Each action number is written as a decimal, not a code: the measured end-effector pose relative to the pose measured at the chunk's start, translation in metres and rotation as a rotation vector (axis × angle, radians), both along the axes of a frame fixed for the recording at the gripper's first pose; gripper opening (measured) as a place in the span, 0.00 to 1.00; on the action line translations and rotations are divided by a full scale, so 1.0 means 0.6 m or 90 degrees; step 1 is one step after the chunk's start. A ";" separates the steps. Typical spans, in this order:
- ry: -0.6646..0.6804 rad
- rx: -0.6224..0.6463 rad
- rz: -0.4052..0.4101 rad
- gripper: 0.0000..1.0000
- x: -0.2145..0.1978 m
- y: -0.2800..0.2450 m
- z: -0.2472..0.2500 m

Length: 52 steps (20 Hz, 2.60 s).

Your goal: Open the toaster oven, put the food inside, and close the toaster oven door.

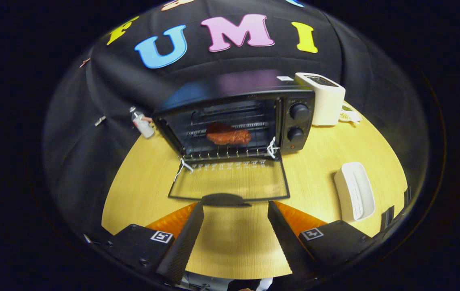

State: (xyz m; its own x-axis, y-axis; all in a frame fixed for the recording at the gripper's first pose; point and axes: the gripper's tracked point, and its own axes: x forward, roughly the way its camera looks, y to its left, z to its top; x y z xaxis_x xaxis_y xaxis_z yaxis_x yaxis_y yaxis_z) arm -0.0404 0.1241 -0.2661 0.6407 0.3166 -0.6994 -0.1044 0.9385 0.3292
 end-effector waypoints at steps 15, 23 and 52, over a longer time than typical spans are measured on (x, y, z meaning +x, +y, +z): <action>0.103 -0.129 0.021 0.99 0.012 0.072 -0.155; 0.107 -0.125 -0.040 0.99 0.055 0.071 -0.167; -0.185 -0.104 -0.062 1.00 0.172 0.002 0.153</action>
